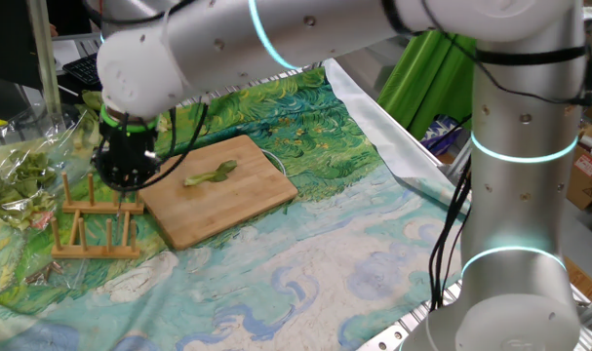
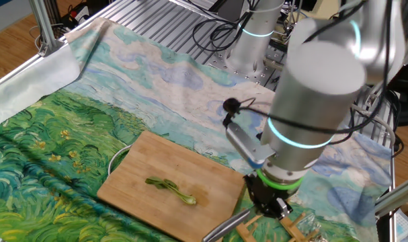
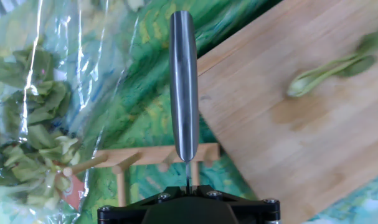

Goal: Chop the pakchoi

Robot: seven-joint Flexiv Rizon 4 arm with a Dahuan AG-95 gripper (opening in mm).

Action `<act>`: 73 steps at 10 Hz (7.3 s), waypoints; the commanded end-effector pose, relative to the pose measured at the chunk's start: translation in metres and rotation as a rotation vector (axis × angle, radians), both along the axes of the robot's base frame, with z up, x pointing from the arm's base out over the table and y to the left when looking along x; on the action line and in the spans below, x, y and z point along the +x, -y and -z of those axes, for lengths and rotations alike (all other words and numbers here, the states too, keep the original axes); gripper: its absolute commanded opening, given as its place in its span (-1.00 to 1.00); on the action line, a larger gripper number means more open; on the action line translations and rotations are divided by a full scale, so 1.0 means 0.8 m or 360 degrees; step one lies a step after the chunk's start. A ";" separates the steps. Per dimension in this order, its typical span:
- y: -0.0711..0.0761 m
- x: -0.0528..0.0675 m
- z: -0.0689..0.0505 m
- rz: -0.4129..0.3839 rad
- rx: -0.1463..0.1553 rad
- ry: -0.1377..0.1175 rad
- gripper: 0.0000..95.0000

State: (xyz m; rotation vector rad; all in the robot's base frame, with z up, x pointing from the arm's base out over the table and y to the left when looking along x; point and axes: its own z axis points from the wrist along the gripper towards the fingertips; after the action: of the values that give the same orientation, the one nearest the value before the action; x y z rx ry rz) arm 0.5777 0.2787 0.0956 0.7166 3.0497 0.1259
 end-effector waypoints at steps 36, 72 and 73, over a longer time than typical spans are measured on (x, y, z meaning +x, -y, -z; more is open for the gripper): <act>0.157 0.069 0.077 -0.0645 -0.0134 0.0092 -1.00; 0.210 0.051 0.035 -0.0644 -0.0220 -0.0018 -1.00; 0.211 0.049 0.037 -0.0652 -0.0218 -0.0013 -1.00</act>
State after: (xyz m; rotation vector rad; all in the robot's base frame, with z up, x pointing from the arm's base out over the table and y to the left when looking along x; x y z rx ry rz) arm 0.6179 0.1093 0.0654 0.0810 3.1257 -0.0820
